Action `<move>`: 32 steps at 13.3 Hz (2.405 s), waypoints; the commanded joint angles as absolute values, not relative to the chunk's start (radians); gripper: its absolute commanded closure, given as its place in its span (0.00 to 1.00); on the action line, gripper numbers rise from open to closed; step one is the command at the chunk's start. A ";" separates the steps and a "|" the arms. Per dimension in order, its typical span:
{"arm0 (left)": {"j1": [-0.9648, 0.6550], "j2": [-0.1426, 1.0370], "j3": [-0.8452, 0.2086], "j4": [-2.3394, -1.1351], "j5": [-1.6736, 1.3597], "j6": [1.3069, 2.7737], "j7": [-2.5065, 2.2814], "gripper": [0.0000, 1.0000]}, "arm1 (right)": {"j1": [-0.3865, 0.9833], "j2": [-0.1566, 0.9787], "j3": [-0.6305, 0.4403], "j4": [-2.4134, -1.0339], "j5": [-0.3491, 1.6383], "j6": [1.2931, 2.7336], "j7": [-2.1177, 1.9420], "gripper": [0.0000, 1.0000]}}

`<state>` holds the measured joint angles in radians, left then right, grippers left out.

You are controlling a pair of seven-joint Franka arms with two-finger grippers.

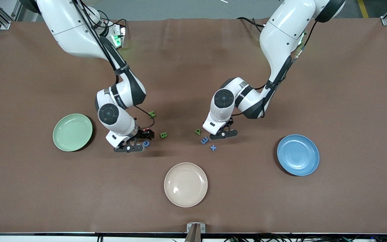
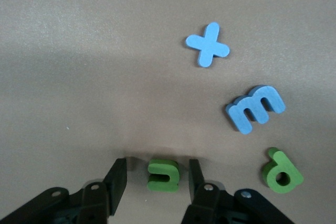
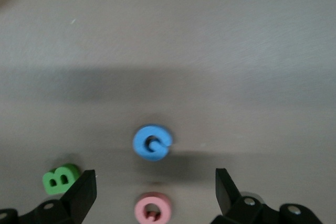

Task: Sort upper and lower case letters into plates
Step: 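Grasp the green u with the left gripper while the right gripper grasps the G, then drop the u onto the blue plate while the right gripper carries the G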

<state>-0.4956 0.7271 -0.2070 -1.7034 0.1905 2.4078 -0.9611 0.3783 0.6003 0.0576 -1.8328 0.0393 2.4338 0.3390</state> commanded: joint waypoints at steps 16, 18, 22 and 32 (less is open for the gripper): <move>-0.120 0.514 -0.202 -1.724 0.209 2.146 -0.969 1.00 | 0.384 0.690 0.043 -1.744 0.031 2.448 0.334 0.30; -0.016 0.526 -0.203 -1.717 0.210 2.170 -0.965 1.00 | 0.383 0.690 0.043 -1.744 0.031 2.448 0.333 0.38; 0.067 0.584 -0.193 -1.713 0.209 2.238 -0.973 0.96 | 0.383 0.695 0.041 -1.744 0.031 2.448 0.331 0.51; 0.089 0.608 -0.233 -1.683 0.199 2.246 -0.976 0.00 | 0.341 0.640 0.040 -1.750 0.029 2.383 0.316 0.82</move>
<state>0.1117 0.6328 -0.2075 -1.6910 0.1928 2.2625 -0.9550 0.3772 0.6850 0.0277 -1.7437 0.0381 2.4412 0.3355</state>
